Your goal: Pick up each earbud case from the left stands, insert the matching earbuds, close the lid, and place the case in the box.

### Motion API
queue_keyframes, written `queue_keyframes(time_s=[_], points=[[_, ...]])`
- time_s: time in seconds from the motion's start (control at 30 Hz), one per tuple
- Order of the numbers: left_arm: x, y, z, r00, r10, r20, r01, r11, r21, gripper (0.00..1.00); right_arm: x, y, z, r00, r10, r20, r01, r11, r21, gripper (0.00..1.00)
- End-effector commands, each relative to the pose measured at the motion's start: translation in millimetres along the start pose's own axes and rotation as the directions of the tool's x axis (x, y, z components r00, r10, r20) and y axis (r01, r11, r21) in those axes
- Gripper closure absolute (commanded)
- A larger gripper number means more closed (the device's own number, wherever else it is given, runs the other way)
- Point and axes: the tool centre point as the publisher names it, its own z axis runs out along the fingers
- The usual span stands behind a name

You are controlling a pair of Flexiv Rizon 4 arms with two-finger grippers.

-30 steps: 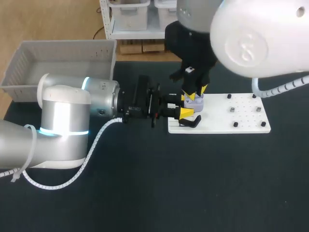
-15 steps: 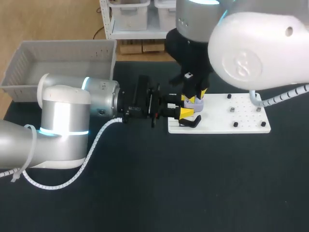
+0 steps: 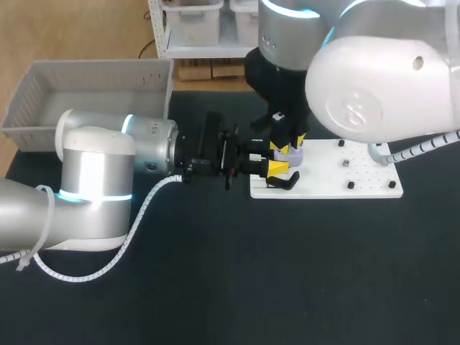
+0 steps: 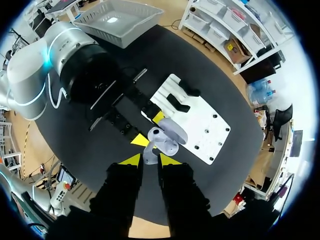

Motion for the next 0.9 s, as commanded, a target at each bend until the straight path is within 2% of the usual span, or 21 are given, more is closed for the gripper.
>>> queue_keyframes(time_s=[0.03,0.9], points=[[0.8,-1.2,0,1.000,0.003,0.003,-0.003,1.000,-0.006,1.00,-2,2,3,1.000,0.002,-0.001,-0.002,1.000,0.009,1.00],[0.8,-1.2,0,1.000,0.003,0.003,-0.003,1.000,-0.006,1.00,-9,-5,13,0.999,0.032,-0.023,-0.031,0.999,0.026,1.00]])
